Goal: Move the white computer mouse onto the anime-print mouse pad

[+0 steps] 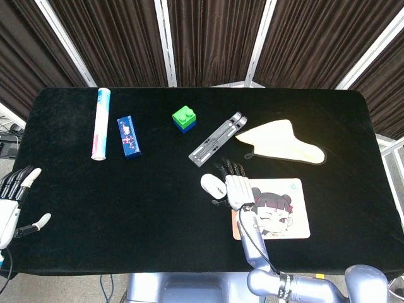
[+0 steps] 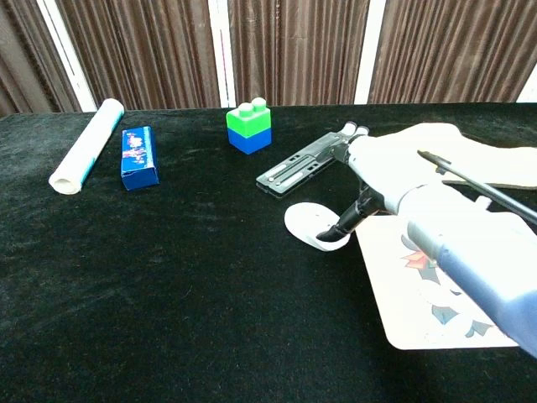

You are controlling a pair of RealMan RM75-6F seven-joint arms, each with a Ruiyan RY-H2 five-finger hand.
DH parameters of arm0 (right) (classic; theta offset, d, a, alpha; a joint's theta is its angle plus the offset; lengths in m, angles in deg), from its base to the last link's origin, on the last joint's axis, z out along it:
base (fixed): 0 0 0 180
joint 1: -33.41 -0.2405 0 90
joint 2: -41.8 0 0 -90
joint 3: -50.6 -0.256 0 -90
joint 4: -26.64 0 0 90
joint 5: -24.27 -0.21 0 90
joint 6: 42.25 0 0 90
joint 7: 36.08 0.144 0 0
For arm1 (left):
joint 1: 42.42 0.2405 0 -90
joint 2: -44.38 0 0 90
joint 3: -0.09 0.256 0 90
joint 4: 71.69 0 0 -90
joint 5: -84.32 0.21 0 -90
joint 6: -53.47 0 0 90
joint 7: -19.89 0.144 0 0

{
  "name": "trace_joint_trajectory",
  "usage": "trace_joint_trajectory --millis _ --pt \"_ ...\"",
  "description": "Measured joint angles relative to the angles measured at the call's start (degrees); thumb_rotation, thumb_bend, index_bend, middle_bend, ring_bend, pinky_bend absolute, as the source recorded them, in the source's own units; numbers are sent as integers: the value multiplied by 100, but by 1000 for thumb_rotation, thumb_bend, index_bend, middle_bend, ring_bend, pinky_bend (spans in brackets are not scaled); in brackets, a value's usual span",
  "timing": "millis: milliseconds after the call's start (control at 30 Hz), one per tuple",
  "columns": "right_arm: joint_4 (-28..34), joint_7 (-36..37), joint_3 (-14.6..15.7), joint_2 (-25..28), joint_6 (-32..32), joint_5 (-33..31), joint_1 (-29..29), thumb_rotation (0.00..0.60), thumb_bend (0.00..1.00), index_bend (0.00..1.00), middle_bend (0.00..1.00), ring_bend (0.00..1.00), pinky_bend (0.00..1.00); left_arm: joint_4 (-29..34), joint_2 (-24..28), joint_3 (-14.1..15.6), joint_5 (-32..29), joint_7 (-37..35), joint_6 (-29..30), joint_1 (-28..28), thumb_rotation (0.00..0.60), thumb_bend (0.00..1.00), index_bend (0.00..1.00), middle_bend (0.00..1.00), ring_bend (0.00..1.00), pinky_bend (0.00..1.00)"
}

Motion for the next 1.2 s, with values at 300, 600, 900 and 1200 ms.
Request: trace_joint_trajectory --millis 300,600,900,1200 --pt "-830 304 -3 -418 -151 -119 -129 600 54 93 0 0 0 6 17 -51 1 35 -98 23 600 233 0 0 0 0" --pt "-1623 739 -81 -791 -297 -68 -241 600 59 89 0 0 0 12 8 -108 28 50 -123 55 600 234 0 0 0 0" --pt "-1798 796 -205 -820 -249 1 -284 600 71 89 0 0 0 15 -12 -136 49 67 -186 65 600 234 0 0 0 0" --pt "-2082 743 -321 -779 -349 -133 -322 600 106 89 0 0 0 25 -20 -170 52 89 -234 73 600 232 0 0 0 0"
